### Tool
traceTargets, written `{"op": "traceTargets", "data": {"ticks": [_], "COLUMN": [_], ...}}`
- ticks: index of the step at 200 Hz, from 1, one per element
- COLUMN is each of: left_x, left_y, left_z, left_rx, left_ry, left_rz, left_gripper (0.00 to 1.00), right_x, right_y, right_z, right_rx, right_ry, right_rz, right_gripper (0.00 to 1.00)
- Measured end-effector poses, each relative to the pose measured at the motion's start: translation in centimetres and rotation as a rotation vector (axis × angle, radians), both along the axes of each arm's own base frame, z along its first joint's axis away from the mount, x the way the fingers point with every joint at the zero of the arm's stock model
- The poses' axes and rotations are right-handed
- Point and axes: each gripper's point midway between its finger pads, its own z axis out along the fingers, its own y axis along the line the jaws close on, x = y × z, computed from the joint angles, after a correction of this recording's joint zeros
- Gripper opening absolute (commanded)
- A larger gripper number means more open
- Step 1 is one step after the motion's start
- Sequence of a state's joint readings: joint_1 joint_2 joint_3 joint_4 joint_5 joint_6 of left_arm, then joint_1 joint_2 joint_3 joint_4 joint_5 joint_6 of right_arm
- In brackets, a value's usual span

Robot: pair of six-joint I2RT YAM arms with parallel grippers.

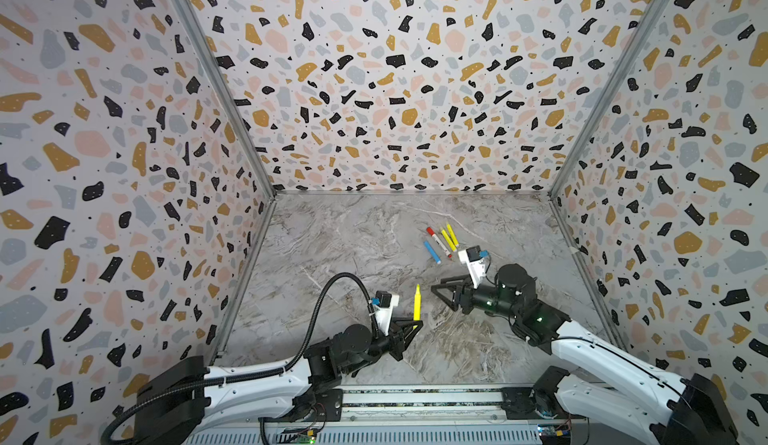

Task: Insert the pens into the pen caps
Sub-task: 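Move the right gripper away from the highlighter toward the translucent cap, then lower the right gripper over the translucent cap on the table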

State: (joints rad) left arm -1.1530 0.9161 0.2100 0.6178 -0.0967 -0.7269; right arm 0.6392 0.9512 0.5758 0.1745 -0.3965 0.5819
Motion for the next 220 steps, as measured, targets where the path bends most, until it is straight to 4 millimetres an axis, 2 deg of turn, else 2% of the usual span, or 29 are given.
{"op": "traceTargets", "data": {"ticks": [13,33,61,79,106,151,181,220], "left_x": [0.1,0.2,0.1,0.0,-0.2,-0.4,-0.5,-0.3], "left_y": [0.1,0.3,0.5,0.8,1.2,1.9,2.4,2.8], "left_z": [-0.2,-0.7,-1.2,-1.6,-1.9,-2.0,-1.9,-1.5], "left_rx": [0.01,0.027,0.037,0.042,0.041,0.027,0.022,0.004], "left_ry": [0.003,0.008,0.012,0.015,0.016,0.02,0.019,0.011], "left_rz": [0.008,0.017,0.018,0.018,0.02,0.025,0.033,0.05], "left_gripper": [0.0,0.0,0.0,0.0,0.0,0.0,0.0,0.0], "right_x": [2.4,5.6,8.6,9.9,11.6,13.5,13.5,13.4], "right_y": [-2.6,-7.1,-12.6,-14.7,-15.5,-15.4,-15.3,-15.3], "right_z": [-0.5,-2.4,-6.0,-8.4,-11.0,-14.1,-16.0,-16.6], "right_rx": [-0.057,-0.142,-0.214,-0.252,-0.299,-0.346,-0.368,-0.372], "right_ry": [0.015,0.072,0.186,0.258,0.33,0.395,0.437,0.438], "right_rz": [-0.119,-0.292,-0.451,-0.498,-0.487,-0.44,-0.42,-0.417], "right_gripper": [0.61,0.62,0.62,0.61,0.6,0.57,0.57,0.57]}}
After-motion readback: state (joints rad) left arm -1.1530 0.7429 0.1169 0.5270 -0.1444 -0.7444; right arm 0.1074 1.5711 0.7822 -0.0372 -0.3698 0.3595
